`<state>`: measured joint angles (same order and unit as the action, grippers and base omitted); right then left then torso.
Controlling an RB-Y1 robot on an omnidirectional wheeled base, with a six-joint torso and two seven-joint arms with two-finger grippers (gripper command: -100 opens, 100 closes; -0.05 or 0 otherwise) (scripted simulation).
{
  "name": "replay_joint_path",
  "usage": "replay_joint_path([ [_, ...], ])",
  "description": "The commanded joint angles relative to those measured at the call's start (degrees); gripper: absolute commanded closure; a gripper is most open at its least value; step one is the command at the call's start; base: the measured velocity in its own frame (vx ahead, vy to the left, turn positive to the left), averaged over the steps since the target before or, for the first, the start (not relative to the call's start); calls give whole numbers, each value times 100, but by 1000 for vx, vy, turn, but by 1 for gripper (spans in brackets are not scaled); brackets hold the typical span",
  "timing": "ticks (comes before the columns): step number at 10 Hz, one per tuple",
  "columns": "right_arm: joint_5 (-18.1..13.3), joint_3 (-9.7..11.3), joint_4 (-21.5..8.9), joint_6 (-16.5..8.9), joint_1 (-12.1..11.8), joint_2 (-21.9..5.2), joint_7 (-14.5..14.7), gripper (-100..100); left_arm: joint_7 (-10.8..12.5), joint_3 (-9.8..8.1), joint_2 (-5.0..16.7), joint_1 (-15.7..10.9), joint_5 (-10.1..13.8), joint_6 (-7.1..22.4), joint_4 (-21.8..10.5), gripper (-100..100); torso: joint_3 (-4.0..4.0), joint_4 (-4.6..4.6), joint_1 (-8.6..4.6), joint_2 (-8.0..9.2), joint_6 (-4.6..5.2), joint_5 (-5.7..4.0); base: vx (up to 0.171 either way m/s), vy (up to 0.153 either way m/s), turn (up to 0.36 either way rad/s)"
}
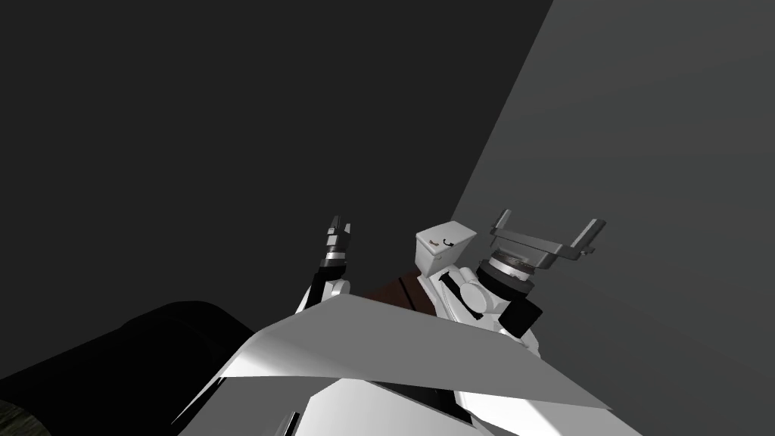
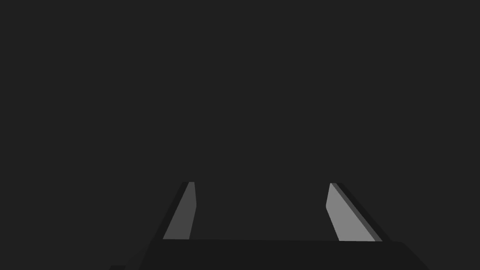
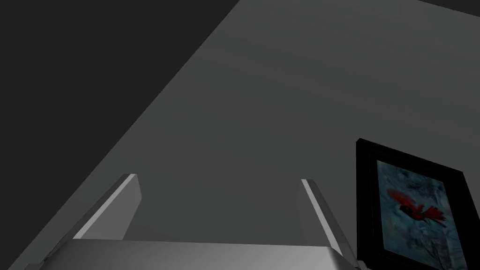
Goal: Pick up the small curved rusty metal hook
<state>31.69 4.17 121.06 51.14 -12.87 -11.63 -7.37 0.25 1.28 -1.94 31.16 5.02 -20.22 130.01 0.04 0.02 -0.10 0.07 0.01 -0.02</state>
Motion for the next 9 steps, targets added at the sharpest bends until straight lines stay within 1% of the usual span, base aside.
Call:
replay_joint_path([
  [1,280,8,-30,42,28,-9,-20,-100,0,0,0,0,0,0,0,0,0,0,0,0,0,0,-14,-16,-3],
  [2,462,81,-170,255,214,-44,-116,-100,0,0,0,0,0,0,0,0,-1,0,3,-2,0,0,-16,-26,28],
  [4,809,81,-170,255,214,-44,-116,-100,0,0,0,0,0,0,0,0,-1,0,0,-2,0,0,-15,-17,13],
  [5,976,155,-313,471,403,-76,-215,-100,0,0,0,0,0,0,0,0,-2,-1,5,-4,0,1,-26,-21,24],
  [7,1315,155,-313,471,403,-76,-215,-100,0,0,0,0,0,0,0,0,-1,0,1,-2,0,0,-13,-19,11],
  [8,1378,155,-313,471,403,-76,-215,-100,0,0,0,0,0,0,0,0,-3,-1,3,-5,1,0,0,0,0],
  [9,1596,227,-458,689,595,-104,-320,-100,0,0,0,0,0,0,0,0,-4,-1,7,-7,0,1,-13,-19,26],
])
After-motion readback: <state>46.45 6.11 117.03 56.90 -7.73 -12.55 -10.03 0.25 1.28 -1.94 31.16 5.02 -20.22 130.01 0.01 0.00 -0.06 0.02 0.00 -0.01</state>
